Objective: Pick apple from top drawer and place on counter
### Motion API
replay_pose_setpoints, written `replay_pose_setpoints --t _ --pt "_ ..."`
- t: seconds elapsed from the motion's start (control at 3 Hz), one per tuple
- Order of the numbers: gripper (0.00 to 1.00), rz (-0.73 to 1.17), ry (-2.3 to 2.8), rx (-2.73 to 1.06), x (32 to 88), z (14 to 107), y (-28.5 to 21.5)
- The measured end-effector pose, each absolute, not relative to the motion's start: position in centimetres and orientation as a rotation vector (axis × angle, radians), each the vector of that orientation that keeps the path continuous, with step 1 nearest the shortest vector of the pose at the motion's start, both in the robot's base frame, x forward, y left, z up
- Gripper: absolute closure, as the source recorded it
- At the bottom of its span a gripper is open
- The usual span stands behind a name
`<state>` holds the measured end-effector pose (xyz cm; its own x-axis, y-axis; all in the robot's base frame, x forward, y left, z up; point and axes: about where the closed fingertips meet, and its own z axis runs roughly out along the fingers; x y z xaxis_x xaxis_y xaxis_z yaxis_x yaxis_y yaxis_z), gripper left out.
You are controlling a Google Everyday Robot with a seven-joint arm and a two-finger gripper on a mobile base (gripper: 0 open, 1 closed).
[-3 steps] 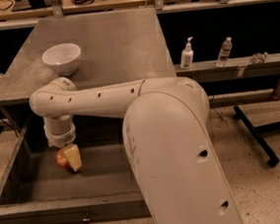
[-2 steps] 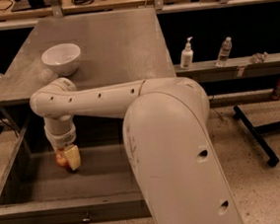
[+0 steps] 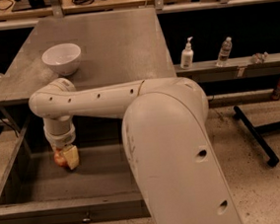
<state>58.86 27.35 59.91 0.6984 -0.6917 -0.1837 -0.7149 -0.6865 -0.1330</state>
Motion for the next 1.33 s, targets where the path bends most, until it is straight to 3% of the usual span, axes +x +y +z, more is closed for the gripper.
replay_pose_setpoints --t 1.33 --pt "1.00 0.176 1.136 -2.713 58.85 59.94 27.35"
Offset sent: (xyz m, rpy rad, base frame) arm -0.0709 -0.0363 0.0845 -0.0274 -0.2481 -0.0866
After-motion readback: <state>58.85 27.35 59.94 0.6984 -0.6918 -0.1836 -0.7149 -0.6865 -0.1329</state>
